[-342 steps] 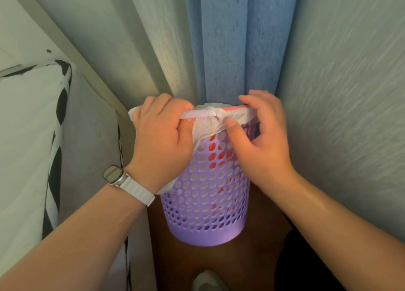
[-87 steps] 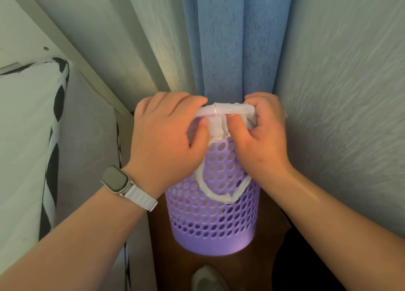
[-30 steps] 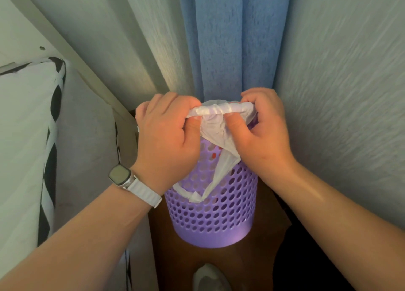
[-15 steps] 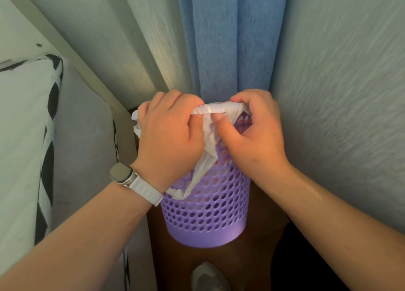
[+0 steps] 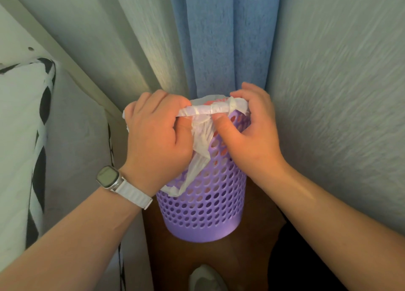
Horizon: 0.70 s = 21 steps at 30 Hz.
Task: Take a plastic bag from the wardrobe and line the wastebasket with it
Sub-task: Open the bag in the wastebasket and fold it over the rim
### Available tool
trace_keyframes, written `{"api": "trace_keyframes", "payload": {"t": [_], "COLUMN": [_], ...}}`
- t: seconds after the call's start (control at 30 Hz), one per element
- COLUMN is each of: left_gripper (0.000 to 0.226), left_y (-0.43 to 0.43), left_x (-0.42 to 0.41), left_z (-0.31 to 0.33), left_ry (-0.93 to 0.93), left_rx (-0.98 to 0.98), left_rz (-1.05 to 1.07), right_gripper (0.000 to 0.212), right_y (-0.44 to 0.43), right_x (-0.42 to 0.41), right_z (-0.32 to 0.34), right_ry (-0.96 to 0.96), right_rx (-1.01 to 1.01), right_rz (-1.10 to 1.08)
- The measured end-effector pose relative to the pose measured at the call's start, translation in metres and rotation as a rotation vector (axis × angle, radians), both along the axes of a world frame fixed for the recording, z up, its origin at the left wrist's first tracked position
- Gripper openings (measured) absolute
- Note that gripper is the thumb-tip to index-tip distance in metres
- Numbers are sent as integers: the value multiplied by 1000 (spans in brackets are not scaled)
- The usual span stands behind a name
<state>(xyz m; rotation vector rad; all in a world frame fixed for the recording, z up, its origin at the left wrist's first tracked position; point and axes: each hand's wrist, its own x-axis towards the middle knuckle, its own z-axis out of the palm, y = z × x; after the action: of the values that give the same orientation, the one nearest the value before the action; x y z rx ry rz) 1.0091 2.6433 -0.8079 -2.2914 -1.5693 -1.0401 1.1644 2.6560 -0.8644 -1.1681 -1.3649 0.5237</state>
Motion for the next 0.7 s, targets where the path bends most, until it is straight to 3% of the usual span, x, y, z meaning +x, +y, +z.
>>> {"api": "trace_keyframes", "payload": {"t": [0.07, 0.3, 0.57, 0.7], "left_gripper": [11, 32, 28, 21], "left_y": [-1, -13, -1, 5], "left_x": [3, 16, 2, -7], "left_z": [0, 6, 0, -1], "left_ry": [-10, 109, 242, 221], "left_rx": [-8, -49, -88, -98], "left_rz": [-17, -11, -69, -38], "right_gripper": [21, 33, 33, 33], "right_y": [0, -2, -4, -6], "right_x": [0, -7, -10, -7], "right_z": [0, 3, -3, -5], "right_ry": [11, -53, -85, -23], "right_rx": [20, 40, 85, 81], "right_rz": [-3, -86, -27, 52]}}
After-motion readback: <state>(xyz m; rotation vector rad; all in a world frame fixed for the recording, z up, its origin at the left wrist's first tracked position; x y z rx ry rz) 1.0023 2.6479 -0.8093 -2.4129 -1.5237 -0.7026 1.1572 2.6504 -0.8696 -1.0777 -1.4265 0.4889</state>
